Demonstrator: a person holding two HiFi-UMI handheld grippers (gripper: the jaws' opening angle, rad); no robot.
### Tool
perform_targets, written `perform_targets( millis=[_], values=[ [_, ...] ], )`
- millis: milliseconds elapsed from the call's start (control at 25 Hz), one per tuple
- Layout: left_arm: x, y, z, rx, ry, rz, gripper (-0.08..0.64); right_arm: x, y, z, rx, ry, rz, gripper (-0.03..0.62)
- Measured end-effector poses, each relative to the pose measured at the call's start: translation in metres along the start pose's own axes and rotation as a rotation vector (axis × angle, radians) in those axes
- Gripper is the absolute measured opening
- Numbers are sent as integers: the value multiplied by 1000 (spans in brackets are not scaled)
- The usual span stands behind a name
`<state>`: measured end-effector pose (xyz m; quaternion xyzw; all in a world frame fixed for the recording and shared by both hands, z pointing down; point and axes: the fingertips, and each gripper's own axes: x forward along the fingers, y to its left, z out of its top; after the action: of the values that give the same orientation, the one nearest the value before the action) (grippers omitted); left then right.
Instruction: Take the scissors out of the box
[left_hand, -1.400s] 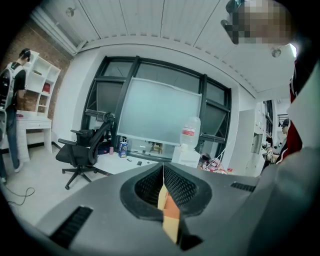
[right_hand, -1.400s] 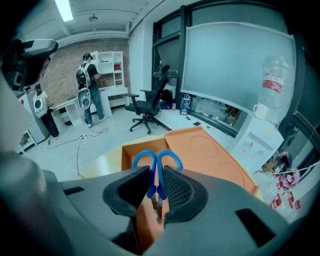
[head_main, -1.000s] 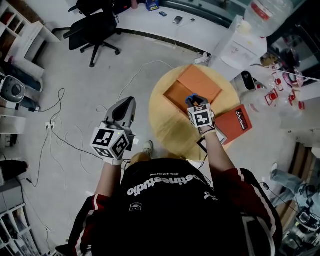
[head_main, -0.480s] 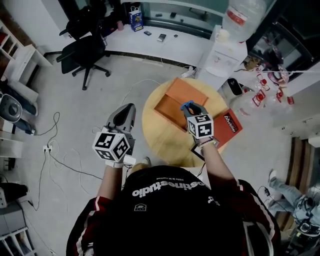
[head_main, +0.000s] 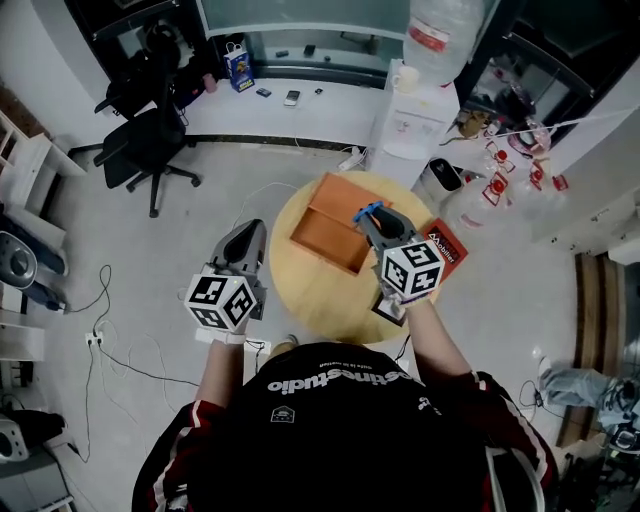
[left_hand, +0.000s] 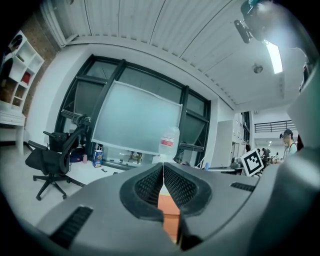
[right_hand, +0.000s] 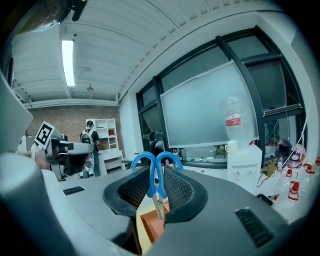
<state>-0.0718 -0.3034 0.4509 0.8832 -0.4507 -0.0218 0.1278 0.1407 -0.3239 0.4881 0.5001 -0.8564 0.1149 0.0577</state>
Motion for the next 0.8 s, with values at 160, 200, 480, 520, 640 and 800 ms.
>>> perform_targets(
  millis=[160,200,480,520,640,800],
  values=[
    [6,-4,6,14,-6,-17,18,-12,1,30,3,-93,10,112],
    [7,-4,8,18,-8,-22,18,-14,2,36,3,-113,10,113],
    [9,-7,21,46,-15,-36,18,-22,8,71,-4,-205,18,112],
    [8,-7,23,49,-17,-34,18,-23,9,74,-3,-213,20,112],
    [6,-6,29,54,-24,-28,18,-24,13,84,-9,-227,29,112],
    [2,0,38,61,-39,-18,18,-24,21,94,-25,-234,31,112]
  ],
)
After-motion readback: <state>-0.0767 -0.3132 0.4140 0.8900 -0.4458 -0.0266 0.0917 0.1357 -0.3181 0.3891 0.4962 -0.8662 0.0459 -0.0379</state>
